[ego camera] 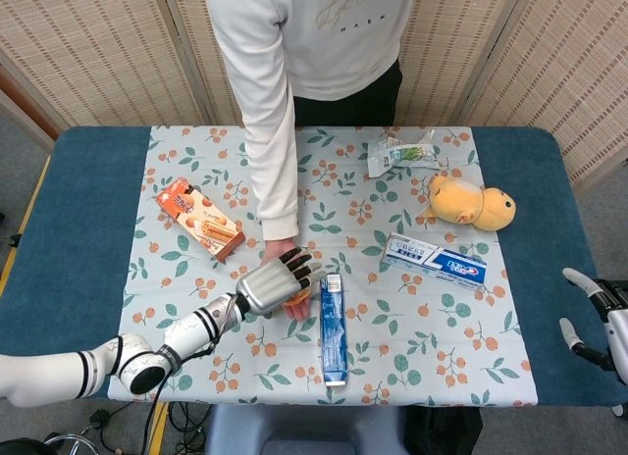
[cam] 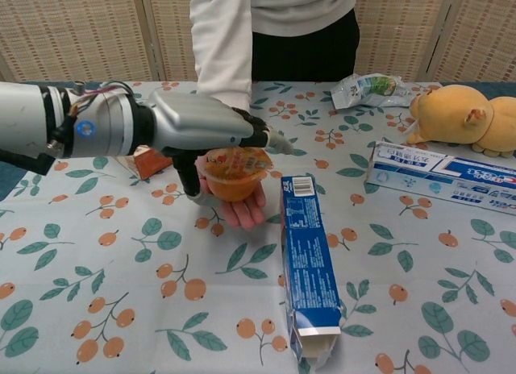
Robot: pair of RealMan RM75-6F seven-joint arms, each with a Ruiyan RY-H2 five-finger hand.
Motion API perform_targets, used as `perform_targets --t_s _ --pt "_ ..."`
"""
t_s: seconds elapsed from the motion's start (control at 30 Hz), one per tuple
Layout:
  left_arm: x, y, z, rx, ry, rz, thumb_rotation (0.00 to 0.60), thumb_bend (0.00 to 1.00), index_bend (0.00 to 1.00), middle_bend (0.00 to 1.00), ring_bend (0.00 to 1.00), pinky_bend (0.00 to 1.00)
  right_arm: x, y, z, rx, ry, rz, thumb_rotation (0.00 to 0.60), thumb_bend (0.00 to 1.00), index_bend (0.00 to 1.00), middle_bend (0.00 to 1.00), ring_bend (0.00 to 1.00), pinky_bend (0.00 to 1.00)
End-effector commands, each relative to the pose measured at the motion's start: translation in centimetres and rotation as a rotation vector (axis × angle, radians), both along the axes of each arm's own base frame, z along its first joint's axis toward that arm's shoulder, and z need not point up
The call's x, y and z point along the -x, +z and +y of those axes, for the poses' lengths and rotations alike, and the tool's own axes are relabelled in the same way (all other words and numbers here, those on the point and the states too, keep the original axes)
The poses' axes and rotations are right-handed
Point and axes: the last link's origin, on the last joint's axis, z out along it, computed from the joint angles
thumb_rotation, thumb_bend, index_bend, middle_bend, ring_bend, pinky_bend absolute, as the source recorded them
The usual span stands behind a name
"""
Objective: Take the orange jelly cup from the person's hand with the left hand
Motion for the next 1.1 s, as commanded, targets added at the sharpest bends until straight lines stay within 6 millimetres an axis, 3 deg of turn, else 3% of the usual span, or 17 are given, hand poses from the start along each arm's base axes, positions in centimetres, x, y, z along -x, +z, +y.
perform_targets --t_s 0.03,0.07,0.17,0.3,0.37,0.73,0.9,1.1 --pt "0.1 -0.1 0.1 -0.007 0.005 -0.001 0.6 0.26 0.07 0.0 0.01 0.1 0.0 0.0 0.0 -0.001 -0.001 0.0 0.6 0.39 0.17 0.27 0.21 0.41" --pt "0.2 -0.2 0.2 -0.013 0.005 -0.003 0.6 0.26 0.1 0.0 0.02 0.12 0.0 0.0 0.0 -0.002 -0.002 0.0 0.6 0.39 0.17 0.27 0.21 0.41" --pt "0.3 -0.2 0.3 -0.026 0.009 -0.027 0.6 0.26 0.2 0.06 0.14 0.34 0.0 -0.1 0.0 -0.003 -0.001 -0.002 0.6 0.39 0.17 0.27 0.21 0.41" --pt "0.4 0.0 0.5 -0.044 0.006 -0.067 0.6 0.26 0.29 0.23 0.31 0.58 0.0 -0.1 0.0 -0.003 0.001 0.0 0.6 0.39 0.17 0.27 0.21 0.41" --pt "0.6 0.3 0.5 -0.053 0.003 -0.087 0.6 0.26 0.32 0.29 0.36 0.63 -0.1 -0.1 -0.1 -0.003 0.002 0.0 0.6 0.39 0.17 0.27 0.21 0.41" --pt "3.5 5.0 -0.8 -0.125 0.009 -0.129 0.6 0.26 0.34 0.32 0.38 0.66 -0.3 -0.1 -0.2 -0.003 0.01 0.0 0.6 0.39 0.17 0.27 0.21 0.41" --pt "6.7 7.1 -1.7 -0.167 0.053 -0.068 0.6 0.26 0.34 0.32 0.38 0.66 -0.4 -0.3 -0.4 -0.007 0.017 -0.002 0.6 0.39 0.17 0.27 0.21 0.41" --pt "11.0 7.5 -2.6 -0.181 0.142 0.014 0.6 0.26 0.34 0.32 0.38 0.66 -0.3 -0.4 -0.5 -0.012 0.019 -0.003 0.6 0.39 0.17 0.27 0.21 0.41"
